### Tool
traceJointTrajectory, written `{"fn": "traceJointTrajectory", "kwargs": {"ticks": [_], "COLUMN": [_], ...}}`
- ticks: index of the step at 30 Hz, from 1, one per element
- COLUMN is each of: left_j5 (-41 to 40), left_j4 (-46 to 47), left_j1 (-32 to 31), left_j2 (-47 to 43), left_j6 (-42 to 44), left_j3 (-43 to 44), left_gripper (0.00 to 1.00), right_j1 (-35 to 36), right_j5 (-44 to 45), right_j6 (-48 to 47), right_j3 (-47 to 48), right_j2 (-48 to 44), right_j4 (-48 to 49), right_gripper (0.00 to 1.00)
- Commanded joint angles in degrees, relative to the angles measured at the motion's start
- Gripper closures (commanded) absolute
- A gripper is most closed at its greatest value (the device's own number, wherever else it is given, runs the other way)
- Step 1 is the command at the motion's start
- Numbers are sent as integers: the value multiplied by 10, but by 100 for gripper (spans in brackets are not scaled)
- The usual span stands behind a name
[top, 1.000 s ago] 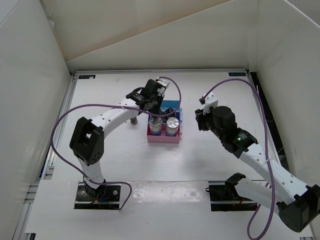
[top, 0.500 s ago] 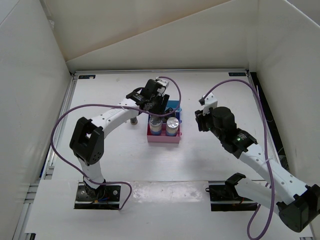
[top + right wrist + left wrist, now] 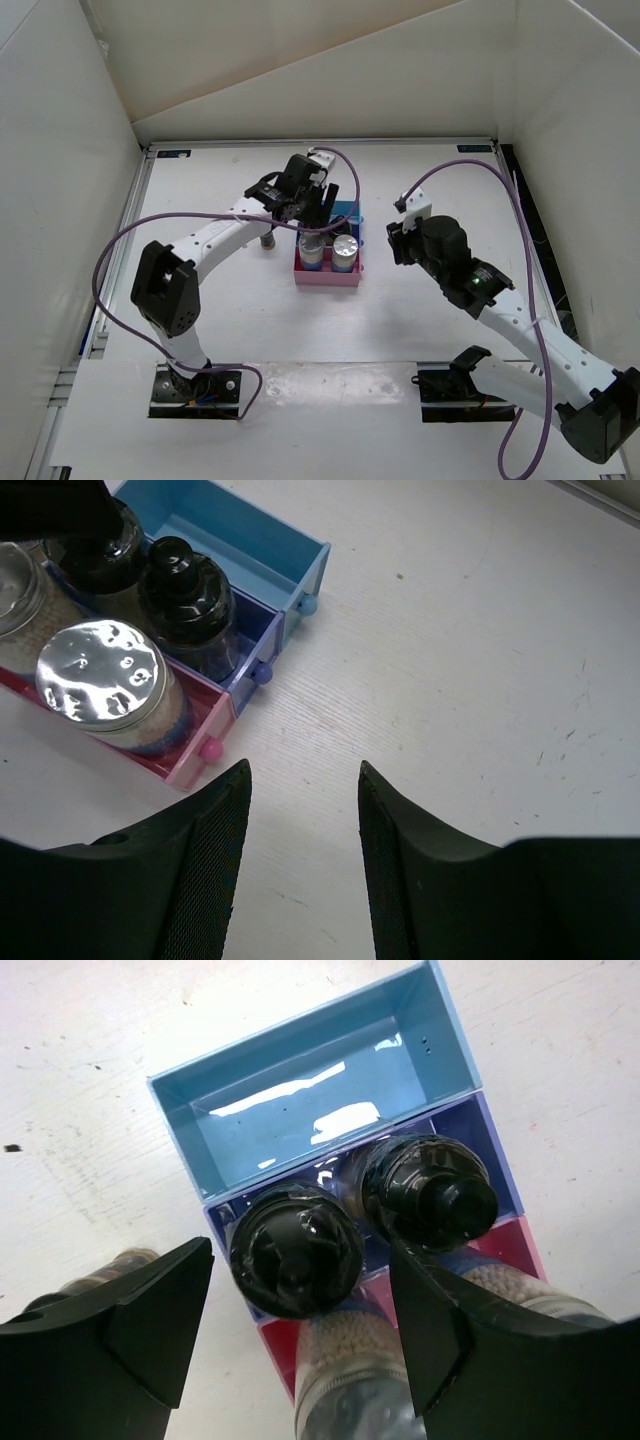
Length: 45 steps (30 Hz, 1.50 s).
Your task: Organize the condiment bottles
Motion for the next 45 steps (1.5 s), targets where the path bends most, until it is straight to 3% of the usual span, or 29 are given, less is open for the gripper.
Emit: {"fn": "traceJointTrajectory", "kwargs": {"ticks": [1,14,22,27,39,40,43,44,45], "left_j5": [-25,-43,-37,-28,-8,-6,-1,3,4], "left_j4": [-2,-40,-53,-49,-25,-22,-20,-20,-16], "left_j1": [2,68,119,125,138,140,145,150,151], "left_j2": [-70,-197,-189,-160,-107,-103,-90,-84,-82], "left_j6": [19,32,17,10,5,4,4,4,5], "left_j3": [14,-56,-116,-131,-125,-125,-121,-120,-119], "left_gripper": [18,16,14,14,14,14,14,14,14], "right_j1": [13,103,146,146,118,114,104,104,99], "right_j5": [20,102,130,136,114,113,107,106,106], "right_j6": [2,-4,-6,-5,-5,-5,-2,-3,-2], "right_j3": [12,22,26,29,25,25,24,24,23], "right_j2": [-13,-29,-34,-34,-33,-33,-32,-30,-29], "right_j4": [5,-7,-11,-12,-18,-17,-16,-15,-13], "right_gripper": [50,50,47,47,36,53,74,71,61]}}
